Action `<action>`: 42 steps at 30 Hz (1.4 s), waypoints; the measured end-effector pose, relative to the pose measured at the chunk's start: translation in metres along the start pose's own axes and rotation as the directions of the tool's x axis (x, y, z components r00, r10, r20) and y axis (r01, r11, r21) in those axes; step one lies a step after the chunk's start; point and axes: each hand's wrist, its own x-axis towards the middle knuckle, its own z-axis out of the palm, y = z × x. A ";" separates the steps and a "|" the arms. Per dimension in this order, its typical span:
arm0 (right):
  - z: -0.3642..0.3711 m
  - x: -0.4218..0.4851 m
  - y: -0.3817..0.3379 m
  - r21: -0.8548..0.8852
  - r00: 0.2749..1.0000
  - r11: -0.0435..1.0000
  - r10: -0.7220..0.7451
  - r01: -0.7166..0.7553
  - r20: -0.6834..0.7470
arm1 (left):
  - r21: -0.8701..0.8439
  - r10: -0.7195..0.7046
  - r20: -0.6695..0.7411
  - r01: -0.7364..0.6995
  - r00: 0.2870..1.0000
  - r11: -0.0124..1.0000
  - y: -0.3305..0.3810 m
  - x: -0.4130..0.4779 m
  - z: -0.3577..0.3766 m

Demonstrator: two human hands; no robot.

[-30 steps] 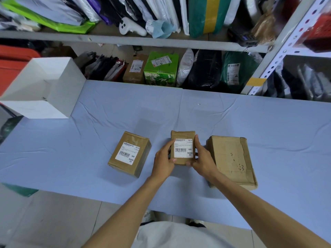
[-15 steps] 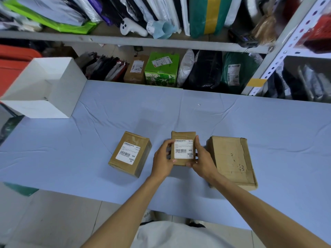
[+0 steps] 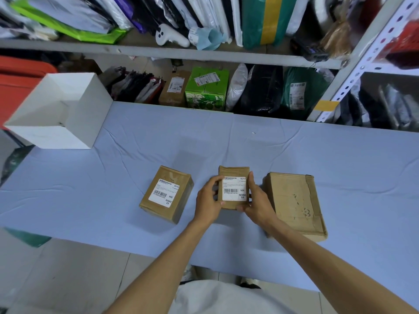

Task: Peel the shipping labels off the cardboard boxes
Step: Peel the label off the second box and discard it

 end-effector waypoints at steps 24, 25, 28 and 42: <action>-0.001 0.002 0.000 -0.052 0.999 0.998 0.039 -0.038 0.014 | 0.083 0.118 -0.086 -0.111 0.989 0.990 -0.001 0.008 0.000; -0.001 0.002 -0.001 -0.061 0.999 0.997 0.038 -0.037 0.013 | 0.084 0.115 -0.094 -0.108 0.989 0.991 -0.001 0.008 0.001; 0.000 0.002 -0.001 -0.081 1.000 0.996 0.031 -0.031 0.000 | 0.185 0.110 -0.068 -0.096 0.992 0.978 -0.004 0.007 0.007; -0.003 -0.001 -0.005 -0.030 0.999 0.999 0.026 -0.025 0.021 | 0.059 0.119 -0.221 -0.109 0.968 0.992 0.006 0.025 0.003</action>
